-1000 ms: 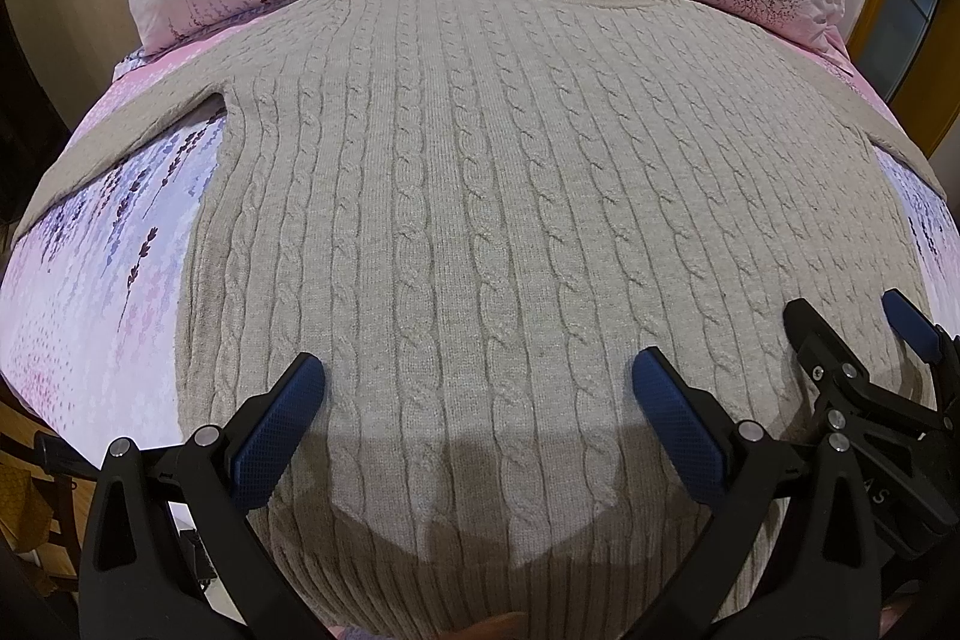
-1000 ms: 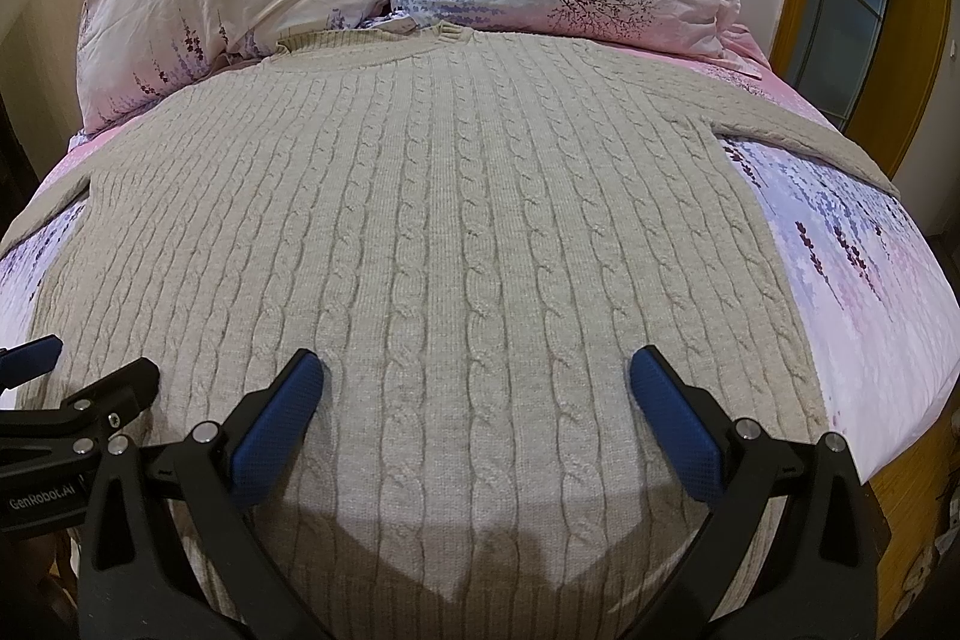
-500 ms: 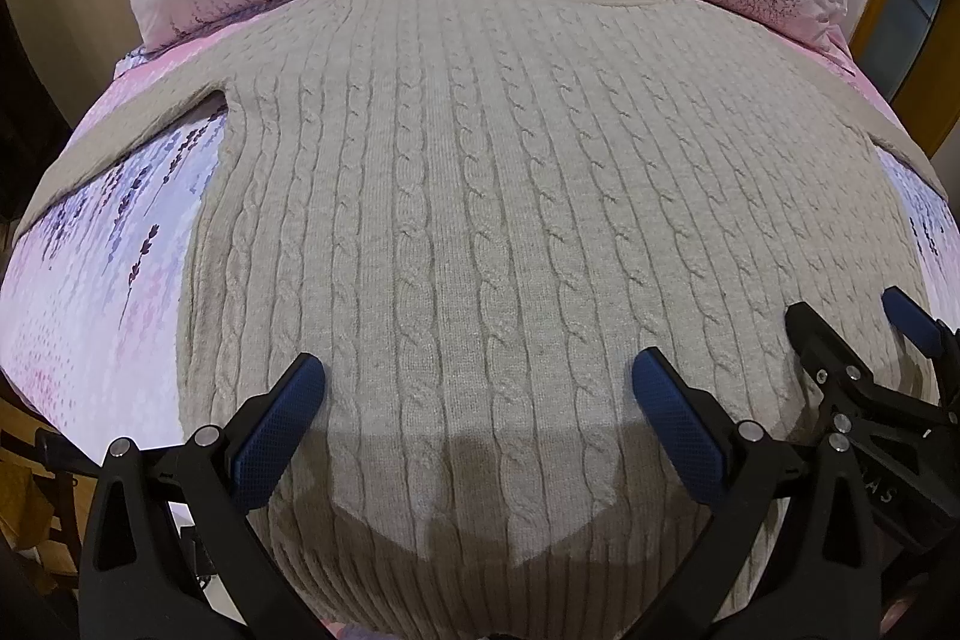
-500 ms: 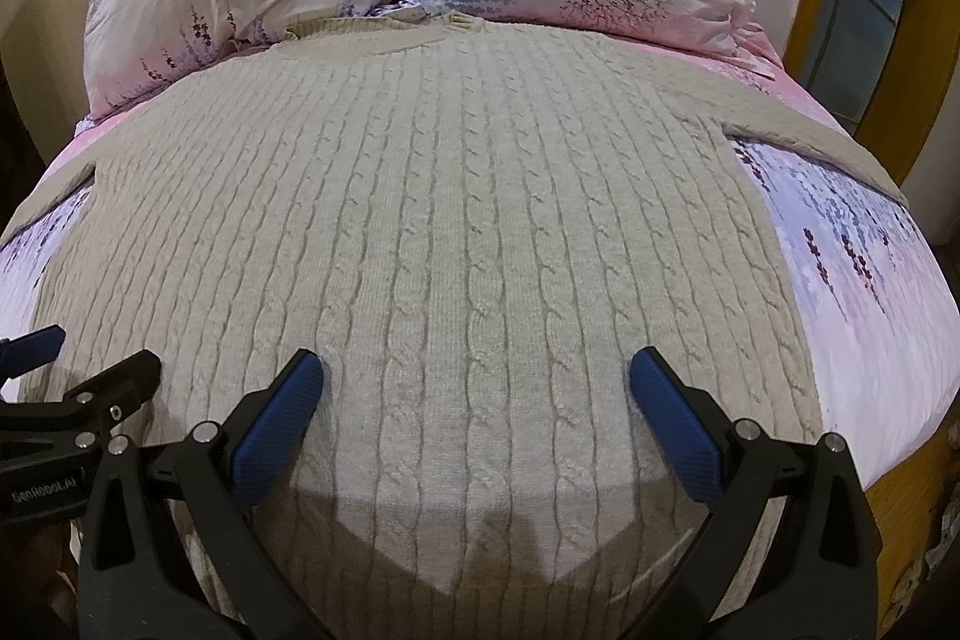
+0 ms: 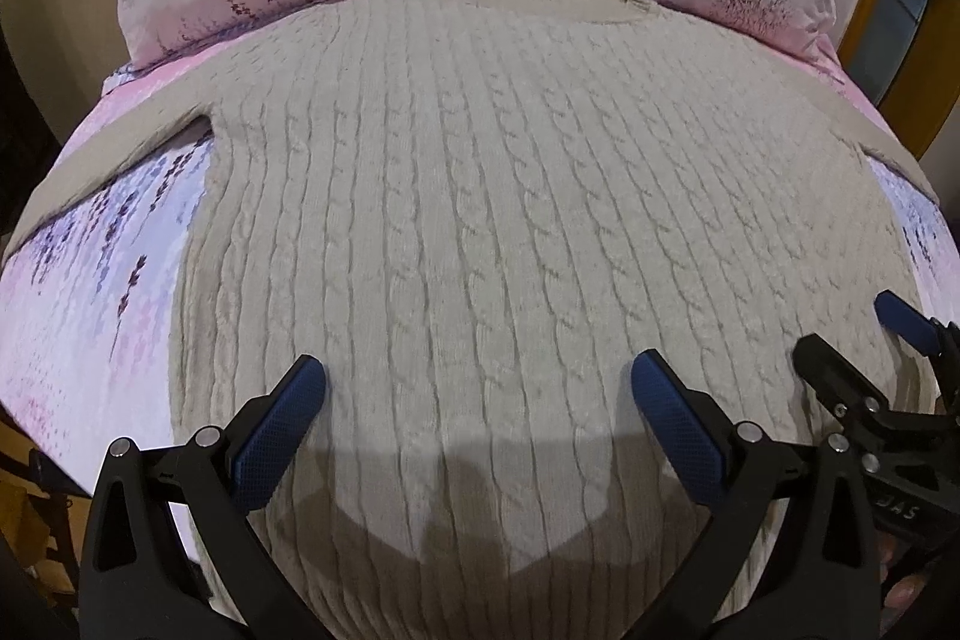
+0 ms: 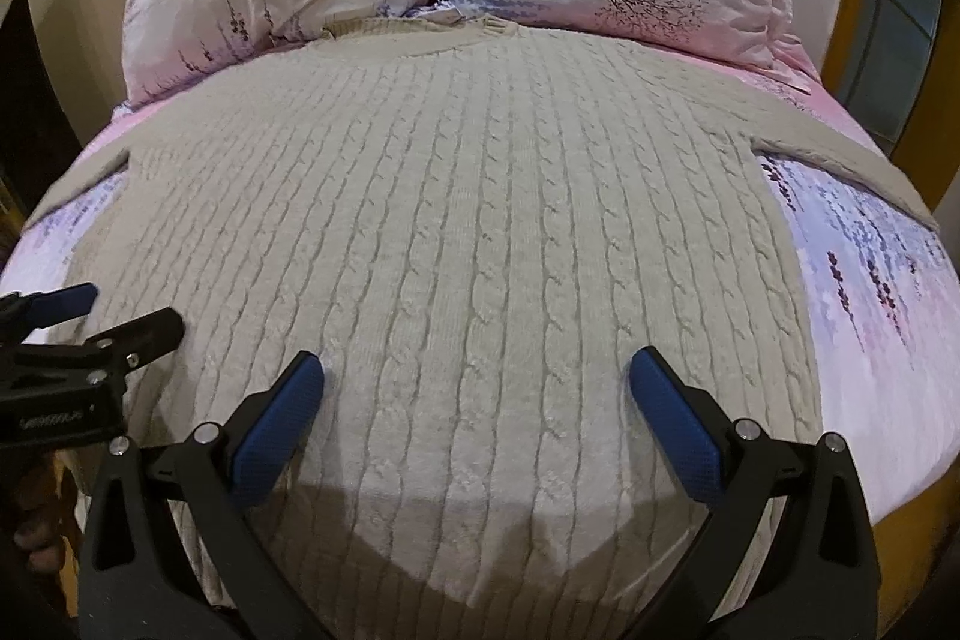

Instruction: Fold small clothes

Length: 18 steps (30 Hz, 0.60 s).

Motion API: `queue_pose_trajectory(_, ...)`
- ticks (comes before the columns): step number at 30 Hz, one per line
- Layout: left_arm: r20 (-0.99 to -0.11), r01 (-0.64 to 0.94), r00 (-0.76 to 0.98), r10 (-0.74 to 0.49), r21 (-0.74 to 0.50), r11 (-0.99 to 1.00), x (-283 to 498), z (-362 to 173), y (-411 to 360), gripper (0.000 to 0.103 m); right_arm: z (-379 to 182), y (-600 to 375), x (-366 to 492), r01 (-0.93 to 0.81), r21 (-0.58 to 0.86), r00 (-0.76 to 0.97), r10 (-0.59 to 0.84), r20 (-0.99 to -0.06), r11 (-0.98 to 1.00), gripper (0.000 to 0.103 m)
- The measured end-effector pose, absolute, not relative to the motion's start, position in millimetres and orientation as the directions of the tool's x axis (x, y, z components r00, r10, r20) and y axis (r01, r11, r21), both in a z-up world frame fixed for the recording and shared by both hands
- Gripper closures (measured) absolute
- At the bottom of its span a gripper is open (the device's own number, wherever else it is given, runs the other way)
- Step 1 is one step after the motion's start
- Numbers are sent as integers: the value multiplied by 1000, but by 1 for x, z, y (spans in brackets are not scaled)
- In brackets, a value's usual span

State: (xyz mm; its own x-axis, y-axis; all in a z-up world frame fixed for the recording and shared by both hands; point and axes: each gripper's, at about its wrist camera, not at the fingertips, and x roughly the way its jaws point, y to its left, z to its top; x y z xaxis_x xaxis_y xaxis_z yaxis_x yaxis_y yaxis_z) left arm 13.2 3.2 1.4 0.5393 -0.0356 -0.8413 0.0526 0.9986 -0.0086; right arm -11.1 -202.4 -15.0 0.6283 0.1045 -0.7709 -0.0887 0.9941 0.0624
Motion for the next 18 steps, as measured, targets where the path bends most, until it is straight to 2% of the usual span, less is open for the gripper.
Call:
queue_pose_trajectory(2,-836,58,547,-55,-28,998,19,4,4,1,-13,-210,-9,-92,104,627,139,-766,990,2)
queue_pose_trajectory(6,-818,81,566,-103,-69,994,30,9,7,1,-3,-241,6,-43,177,633,164,-756,983,28)
queue_pose_trajectory(8,-796,109,584,-161,-120,987,34,12,10,1,2,-265,17,5,211,645,158,-748,977,28)
queue_pose_trajectory(11,-762,137,596,-252,-213,967,40,16,18,1,12,-327,38,165,272,677,92,-730,948,28)
queue_pose_trajectory(14,-772,119,607,-187,-144,982,50,17,18,1,17,-398,59,332,365,694,37,-719,870,31)
queue_pose_trajectory(16,-772,120,619,-144,-88,989,56,17,16,1,14,-450,73,431,439,699,16,-715,789,39)
queue_pose_trajectory(18,-769,124,627,-124,-59,991,62,17,15,1,6,-489,83,511,494,693,3,-721,704,42)
